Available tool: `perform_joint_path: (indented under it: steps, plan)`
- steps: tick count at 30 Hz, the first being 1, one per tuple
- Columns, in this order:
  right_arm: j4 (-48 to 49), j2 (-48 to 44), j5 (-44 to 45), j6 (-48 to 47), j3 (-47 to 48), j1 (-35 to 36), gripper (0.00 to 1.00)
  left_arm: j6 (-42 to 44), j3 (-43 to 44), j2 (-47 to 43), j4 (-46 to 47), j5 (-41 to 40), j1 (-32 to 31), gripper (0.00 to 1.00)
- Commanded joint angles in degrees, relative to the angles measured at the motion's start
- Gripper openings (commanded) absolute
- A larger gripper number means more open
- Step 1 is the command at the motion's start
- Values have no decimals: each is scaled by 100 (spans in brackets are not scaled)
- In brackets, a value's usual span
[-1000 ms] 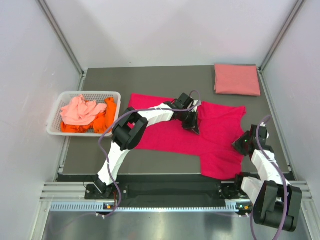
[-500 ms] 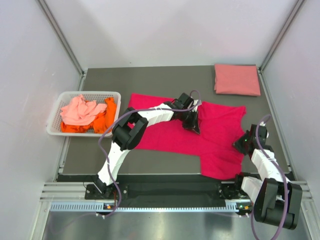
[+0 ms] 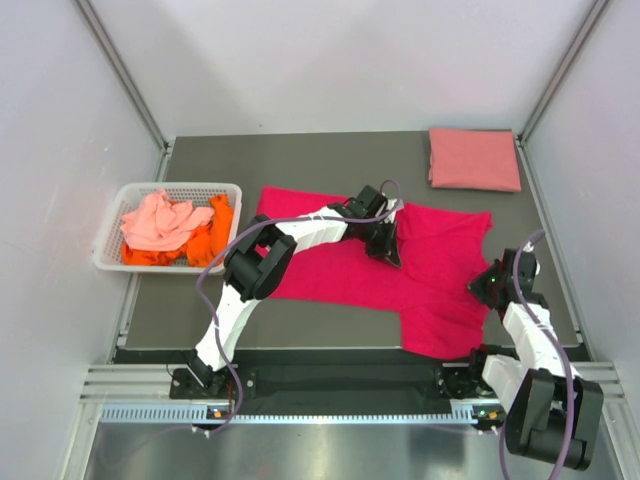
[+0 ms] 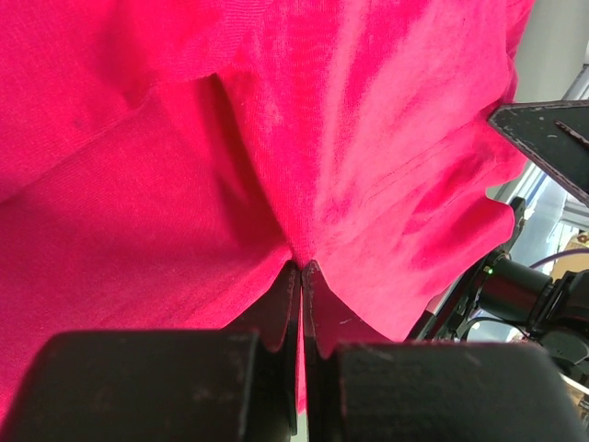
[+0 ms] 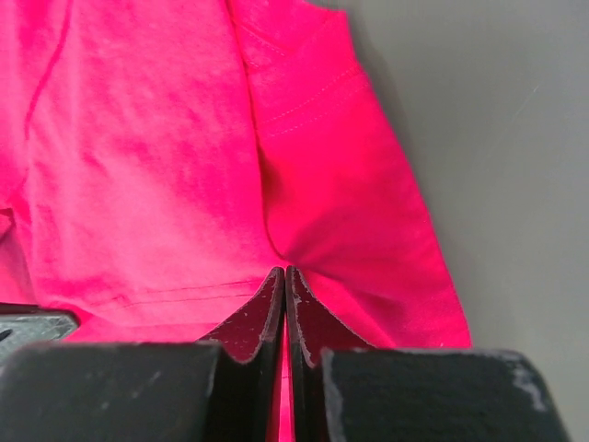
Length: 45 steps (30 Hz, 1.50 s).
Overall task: Fold and stack the t-shirts
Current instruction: Fold the tshirt
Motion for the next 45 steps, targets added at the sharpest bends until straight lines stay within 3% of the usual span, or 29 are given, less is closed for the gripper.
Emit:
perform_joint_path:
  steps: [1,7,12,15,22,45]
  plan:
    - [-101,-319,138,46,185,-24,0,-56,50,-97,308,113,19,0]
    - [-621,-803,332,54,449,-15,0,-179,85,-184,325,131,19,0]
    - [-473,-875,271,55,352,3,0,-171,155,-132,291,139,19,0]
    - [-481,-445,148,72,396,12,14,-179,156,-97,290,166,19,0]
    - [-542,-162,235,169,361,90,26,-153,121,-97,290,166,19,0]
    - [-112,251,402,362,132,372,22,-214,-81,-149,484,201,10,0]
